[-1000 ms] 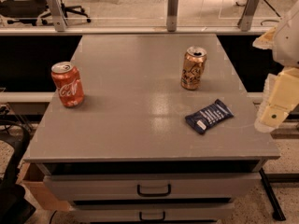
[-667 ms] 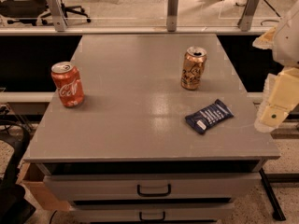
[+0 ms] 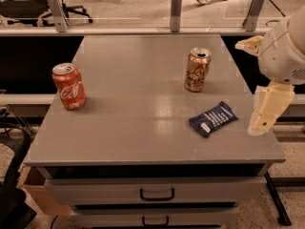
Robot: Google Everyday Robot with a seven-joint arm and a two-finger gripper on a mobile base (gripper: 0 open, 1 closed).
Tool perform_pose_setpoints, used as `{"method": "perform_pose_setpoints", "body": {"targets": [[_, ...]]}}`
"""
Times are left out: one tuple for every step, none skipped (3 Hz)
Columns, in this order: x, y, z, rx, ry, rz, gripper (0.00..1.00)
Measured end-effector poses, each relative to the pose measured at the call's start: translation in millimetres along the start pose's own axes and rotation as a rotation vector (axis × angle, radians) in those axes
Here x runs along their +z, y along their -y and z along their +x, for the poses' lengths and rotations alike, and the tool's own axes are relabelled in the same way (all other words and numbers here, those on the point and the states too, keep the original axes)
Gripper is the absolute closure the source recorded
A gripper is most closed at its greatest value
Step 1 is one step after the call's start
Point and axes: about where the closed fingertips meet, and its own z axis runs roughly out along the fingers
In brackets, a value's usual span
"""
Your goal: Move rxbar blueberry near coke can
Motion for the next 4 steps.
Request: {"method": "perform_pose_setpoints", "body": {"targets": [[21.3, 10.9, -1.3, -0.112, 0.088, 0.033, 0.0], [35.3, 16.2, -3.1, -0.255, 0.135, 0.032, 0.0], [32.8, 11.3, 6.5, -0.357, 0.088, 0.001, 0.0], [30.7, 4.8, 20.7, -0.423, 0.002, -0.061, 0.0]]}}
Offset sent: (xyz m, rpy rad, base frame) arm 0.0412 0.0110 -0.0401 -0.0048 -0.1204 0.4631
